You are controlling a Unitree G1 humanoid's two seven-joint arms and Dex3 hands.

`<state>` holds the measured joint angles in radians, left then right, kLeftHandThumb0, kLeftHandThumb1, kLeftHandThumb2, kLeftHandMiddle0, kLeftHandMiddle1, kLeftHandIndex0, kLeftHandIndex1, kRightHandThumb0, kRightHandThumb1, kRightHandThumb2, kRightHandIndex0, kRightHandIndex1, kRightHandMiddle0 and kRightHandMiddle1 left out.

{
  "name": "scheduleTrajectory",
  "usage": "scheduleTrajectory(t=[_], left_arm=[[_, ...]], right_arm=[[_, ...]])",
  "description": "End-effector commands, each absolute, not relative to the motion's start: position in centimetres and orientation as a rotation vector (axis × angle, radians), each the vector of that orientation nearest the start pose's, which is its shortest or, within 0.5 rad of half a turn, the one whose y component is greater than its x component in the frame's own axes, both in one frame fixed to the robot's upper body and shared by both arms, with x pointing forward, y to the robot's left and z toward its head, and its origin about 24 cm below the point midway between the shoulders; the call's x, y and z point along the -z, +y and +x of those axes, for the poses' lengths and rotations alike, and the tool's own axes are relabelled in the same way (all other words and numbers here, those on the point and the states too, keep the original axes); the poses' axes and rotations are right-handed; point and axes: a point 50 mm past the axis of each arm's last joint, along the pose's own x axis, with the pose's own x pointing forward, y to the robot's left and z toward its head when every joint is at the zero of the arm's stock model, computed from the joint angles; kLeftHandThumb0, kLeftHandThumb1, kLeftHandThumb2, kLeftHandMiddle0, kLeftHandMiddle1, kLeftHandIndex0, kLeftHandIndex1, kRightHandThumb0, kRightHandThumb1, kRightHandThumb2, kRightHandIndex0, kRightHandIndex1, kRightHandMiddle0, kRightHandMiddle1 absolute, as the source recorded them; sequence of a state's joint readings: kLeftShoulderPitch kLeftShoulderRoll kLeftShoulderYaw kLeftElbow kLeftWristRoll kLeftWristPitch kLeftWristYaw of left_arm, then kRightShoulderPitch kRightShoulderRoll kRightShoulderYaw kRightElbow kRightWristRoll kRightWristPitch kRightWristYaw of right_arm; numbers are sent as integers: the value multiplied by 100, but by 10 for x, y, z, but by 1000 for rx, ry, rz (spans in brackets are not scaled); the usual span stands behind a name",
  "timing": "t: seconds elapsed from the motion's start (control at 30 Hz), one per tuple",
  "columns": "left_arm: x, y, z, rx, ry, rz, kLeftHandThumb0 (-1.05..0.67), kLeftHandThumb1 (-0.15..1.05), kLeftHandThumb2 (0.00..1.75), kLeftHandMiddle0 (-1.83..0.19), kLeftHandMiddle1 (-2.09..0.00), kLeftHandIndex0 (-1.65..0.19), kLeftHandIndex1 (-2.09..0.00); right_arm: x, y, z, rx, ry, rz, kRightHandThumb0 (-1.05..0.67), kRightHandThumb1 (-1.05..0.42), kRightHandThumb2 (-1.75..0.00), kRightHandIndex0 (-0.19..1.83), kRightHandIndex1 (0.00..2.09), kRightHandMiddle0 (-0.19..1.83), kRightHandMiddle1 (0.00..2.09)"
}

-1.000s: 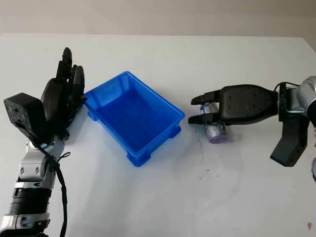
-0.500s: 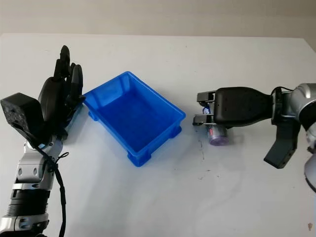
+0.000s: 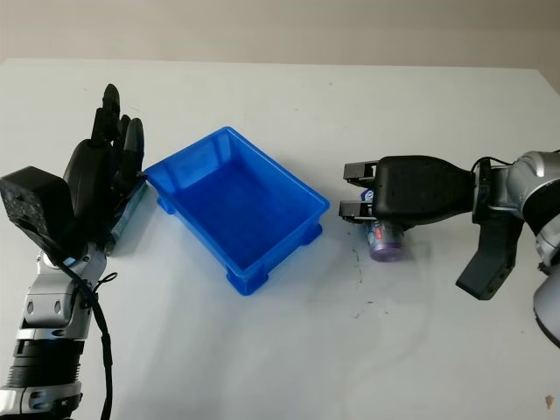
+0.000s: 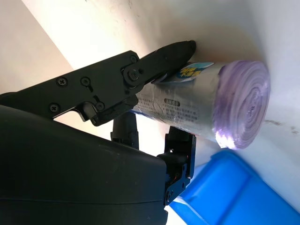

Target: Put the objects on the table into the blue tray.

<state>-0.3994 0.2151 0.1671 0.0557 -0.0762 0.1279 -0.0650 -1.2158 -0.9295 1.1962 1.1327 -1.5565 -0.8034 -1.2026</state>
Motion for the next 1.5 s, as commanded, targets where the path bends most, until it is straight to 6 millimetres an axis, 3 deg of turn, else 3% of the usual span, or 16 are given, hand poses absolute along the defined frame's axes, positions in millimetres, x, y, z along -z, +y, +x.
scheduleTrajectory(t=[0.0, 0.1, 0.17, 0.37, 0.83, 1.07, 1.23, 1.47], left_arm=[[-143, 201, 319, -31, -242, 115, -80, 105, 61, 19, 0, 19, 0], [-143, 201, 319, -34, -240, 111, -80, 105, 61, 19, 0, 19, 0], [-143, 201, 320, -34, -237, 117, -80, 105, 61, 19, 0, 19, 0], [-144, 201, 320, -29, -234, 123, -81, 105, 61, 19, 0, 19, 0], [-145, 201, 322, -16, -235, 121, -81, 105, 61, 19, 0, 19, 0], [-144, 202, 322, -22, -233, 125, -81, 105, 61, 19, 0, 19, 0], [-144, 203, 322, -23, -231, 132, -81, 105, 61, 19, 0, 19, 0], [-144, 202, 322, -24, -230, 124, -81, 105, 61, 19, 0, 19, 0]], right_arm=[[-151, -270, 336, -878, -988, -2105, -52, -104, -8, 112, 209, 74, 204], [-155, -268, 338, -801, -939, -2059, -49, -105, -8, 114, 209, 82, 209], [-158, -267, 341, -716, -887, -2020, -49, -105, -10, 107, 209, 72, 209], [-176, -265, 350, -522, -787, -1929, -45, -105, -12, 89, 209, 69, 209], [-217, -255, 362, -286, -864, -1883, -45, -102, -6, 92, 209, 78, 209], [-247, -249, 369, -50, -960, -1812, -45, -96, -4, 99, 209, 83, 206], [-279, -229, 371, 68, -1078, -1686, -42, -94, -6, 112, 209, 94, 209], [-300, -192, 373, 81, -1231, -1530, -43, -98, -7, 117, 207, 101, 205]])
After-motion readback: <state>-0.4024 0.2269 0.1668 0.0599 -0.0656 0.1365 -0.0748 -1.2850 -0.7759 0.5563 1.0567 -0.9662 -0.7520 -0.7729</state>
